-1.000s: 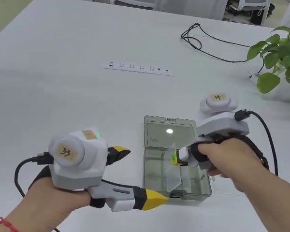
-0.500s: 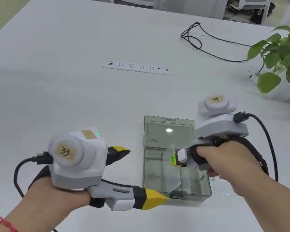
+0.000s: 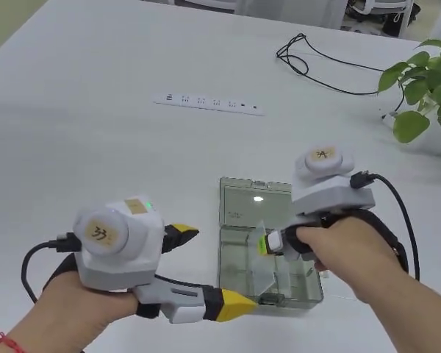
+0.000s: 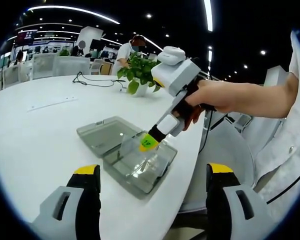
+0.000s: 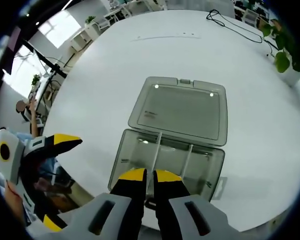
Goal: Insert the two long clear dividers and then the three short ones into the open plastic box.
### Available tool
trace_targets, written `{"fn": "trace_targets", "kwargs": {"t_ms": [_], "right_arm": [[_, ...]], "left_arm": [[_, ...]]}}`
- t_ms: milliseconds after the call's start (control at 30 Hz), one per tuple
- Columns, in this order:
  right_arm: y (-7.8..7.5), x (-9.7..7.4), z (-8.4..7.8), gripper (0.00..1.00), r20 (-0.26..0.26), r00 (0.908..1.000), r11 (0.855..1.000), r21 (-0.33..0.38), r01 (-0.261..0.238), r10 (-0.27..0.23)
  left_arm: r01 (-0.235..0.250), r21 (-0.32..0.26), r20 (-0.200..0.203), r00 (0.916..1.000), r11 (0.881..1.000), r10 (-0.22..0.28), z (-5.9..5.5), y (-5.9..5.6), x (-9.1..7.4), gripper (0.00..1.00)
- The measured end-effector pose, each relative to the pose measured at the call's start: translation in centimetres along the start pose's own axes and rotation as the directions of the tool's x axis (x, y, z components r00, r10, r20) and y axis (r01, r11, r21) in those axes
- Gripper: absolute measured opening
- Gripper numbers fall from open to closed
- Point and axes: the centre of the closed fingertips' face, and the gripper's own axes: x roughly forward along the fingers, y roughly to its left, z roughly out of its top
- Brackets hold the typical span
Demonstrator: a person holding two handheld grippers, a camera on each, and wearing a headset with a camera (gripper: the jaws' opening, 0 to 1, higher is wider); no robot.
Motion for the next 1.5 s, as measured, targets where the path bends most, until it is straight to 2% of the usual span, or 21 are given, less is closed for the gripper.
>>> {"fn": "trace_targets", "kwargs": {"t_ms": [267, 467, 633, 800, 1033, 1500], "right_arm": [[-0.31, 0.17, -0.07, 0.07, 0.01, 0.9999, 0.999, 0.031, -0.009, 0.008], [-0.45, -0.06, -0.19, 0.06, 0.065, 0.9969, 0.991, 0.124, -0.052, 0.044], [-0.6, -0.24, -0.28, 0.06, 0.105, 0.9929, 0.982, 0.172, -0.073, 0.055], [-0.56, -0.64, -0.29, 0.06, 0.159, 0.9852, 0.973, 0.209, -0.097, 0.064], [-0.67, -0.62, -0.43, 0.06, 0.207, 0.9772, 0.971, 0.221, -0.093, 0.047], [-0.29, -0.5, -0.26, 0.06, 0.235, 0.9717, 0.986, 0.156, -0.066, 0.028]], "left_arm": [[0.003, -0.001, 0.006, 1.0, 1.0, -0.003, 0.3, 0.03, 0.09, 0.89], [0.001, -0.004, 0.008, 1.0, 1.0, -0.001, 0.25, 0.05, 0.05, 0.89], [0.0, -0.008, 0.004, 1.0, 1.0, 0.0, 0.05, 0.08, 0.02, 0.89], [0.0, -0.01, 0.005, 1.0, 1.0, 0.0, 0.06, 0.15, 0.03, 0.88], [0.004, -0.011, 0.006, 1.0, 1.0, -0.004, 0.02, 0.1, 0.07, 0.88], [0.004, -0.019, 0.006, 1.0, 1.0, -0.004, -0.17, -0.06, -0.03, 0.88]]}}
